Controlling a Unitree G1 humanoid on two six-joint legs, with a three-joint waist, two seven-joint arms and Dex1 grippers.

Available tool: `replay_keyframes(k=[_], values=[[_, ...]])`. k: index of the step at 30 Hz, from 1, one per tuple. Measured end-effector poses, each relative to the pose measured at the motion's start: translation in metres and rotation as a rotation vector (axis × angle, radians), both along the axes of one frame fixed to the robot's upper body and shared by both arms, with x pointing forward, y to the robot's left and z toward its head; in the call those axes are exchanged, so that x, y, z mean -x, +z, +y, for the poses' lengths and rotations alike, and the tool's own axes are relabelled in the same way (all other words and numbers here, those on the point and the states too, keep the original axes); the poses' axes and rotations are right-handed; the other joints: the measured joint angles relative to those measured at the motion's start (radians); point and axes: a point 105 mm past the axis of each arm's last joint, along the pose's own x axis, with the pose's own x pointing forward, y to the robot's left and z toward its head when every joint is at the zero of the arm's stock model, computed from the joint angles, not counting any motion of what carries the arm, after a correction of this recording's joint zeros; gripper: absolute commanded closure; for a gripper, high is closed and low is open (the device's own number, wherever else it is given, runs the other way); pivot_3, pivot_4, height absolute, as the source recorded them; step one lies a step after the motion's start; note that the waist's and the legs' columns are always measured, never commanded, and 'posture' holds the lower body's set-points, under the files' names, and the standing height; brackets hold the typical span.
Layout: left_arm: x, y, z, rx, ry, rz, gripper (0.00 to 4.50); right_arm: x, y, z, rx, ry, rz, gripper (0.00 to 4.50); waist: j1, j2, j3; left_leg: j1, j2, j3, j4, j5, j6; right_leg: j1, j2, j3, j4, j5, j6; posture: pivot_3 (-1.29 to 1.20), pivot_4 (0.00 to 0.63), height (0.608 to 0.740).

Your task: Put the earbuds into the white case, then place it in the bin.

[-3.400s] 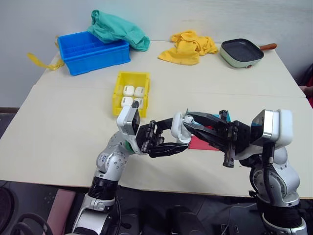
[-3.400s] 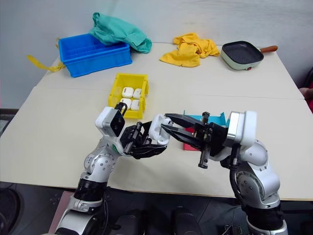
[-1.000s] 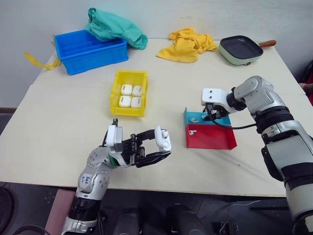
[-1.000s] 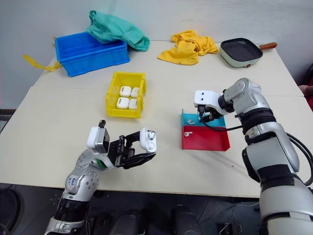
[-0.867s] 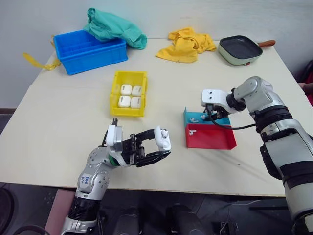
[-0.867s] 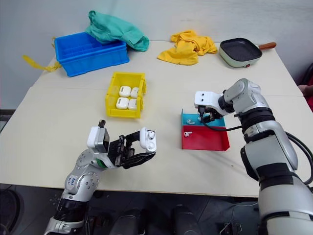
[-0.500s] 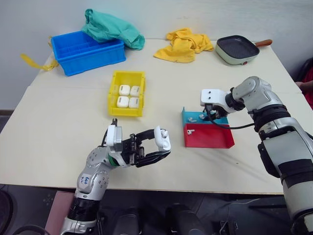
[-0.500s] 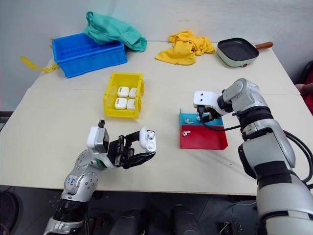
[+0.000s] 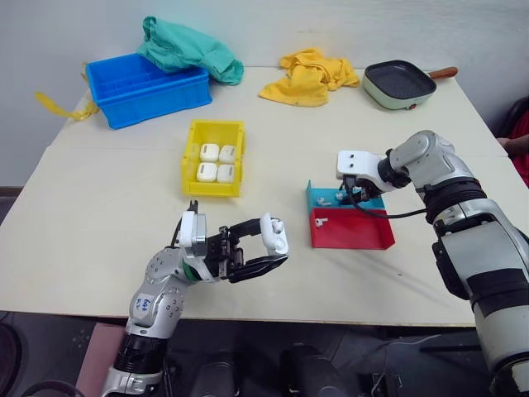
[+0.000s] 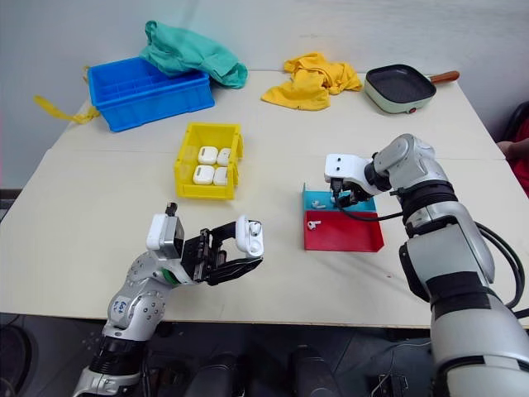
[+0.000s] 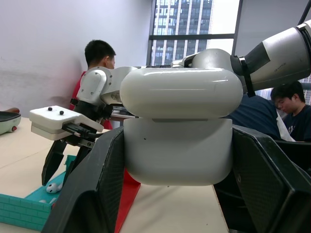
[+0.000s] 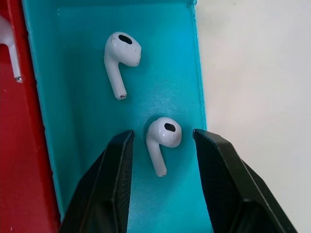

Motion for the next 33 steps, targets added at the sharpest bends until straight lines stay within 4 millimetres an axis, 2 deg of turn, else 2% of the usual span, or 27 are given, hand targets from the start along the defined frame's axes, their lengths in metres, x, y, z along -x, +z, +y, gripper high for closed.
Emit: replay_keyframes(k=[7,10,12,13,26,29,33], values=[[0.000,-0.001,0.000,0.000,0.001,0.003,1.69,-0.001,-0.001,-0.001,-0.007,-0.015,0.002,2.57,0.000,0.000,0.000,0.000,0.000,0.000,0.002,0.000,0.000,0.000,0.000,0.000,0.002,0.000,0.000,0.00,0.150,0.740],[0.000,-0.001,0.000,0.000,0.002,0.005,1.69,-0.001,-0.001,-0.001,-0.009,-0.015,0.003,3.18,0.000,0.000,0.000,0.000,0.000,0.000,0.002,0.000,0.000,0.000,0.000,0.000,0.003,0.000,0.000,0.00,0.150,0.740],[0.000,-0.001,0.000,0.000,0.003,0.005,1.69,0.000,-0.002,0.001,-0.011,-0.013,0.006,3.86,0.000,0.000,0.000,0.000,0.000,0.000,0.002,0.000,0.000,0.000,0.000,0.000,0.003,0.000,0.000,0.00,0.150,0.740],[0.000,-0.001,0.000,0.000,0.003,0.004,1.69,0.000,-0.002,0.001,-0.012,-0.012,0.006,4.07,-0.001,0.000,0.000,0.000,0.000,0.000,0.002,0.000,0.000,0.000,0.000,0.000,0.003,0.000,0.000,0.00,0.150,0.740],[0.004,0.002,-0.001,0.001,-0.003,-0.010,1.69,0.002,0.000,-0.005,-0.073,-0.028,0.014,4.07,0.001,0.000,0.000,0.000,0.000,0.000,0.002,0.000,0.000,0.000,0.000,0.000,0.003,0.000,0.000,0.00,0.150,0.740],[0.003,0.003,-0.001,0.003,-0.010,-0.017,1.69,0.009,0.017,-0.014,-0.216,-0.011,-0.001,4.07,0.008,0.000,0.000,-0.001,0.000,0.000,0.002,0.000,0.001,0.000,0.000,0.000,0.002,0.000,0.000,0.00,0.150,0.740],[0.003,0.007,-0.002,0.006,-0.031,-0.036,1.69,0.030,0.058,-0.029,-0.485,0.030,-0.063,4.07,0.022,0.000,0.000,-0.001,0.000,-0.001,0.001,-0.001,0.001,0.001,0.000,-0.001,-0.002,0.000,0.000,0.00,0.150,0.740]])
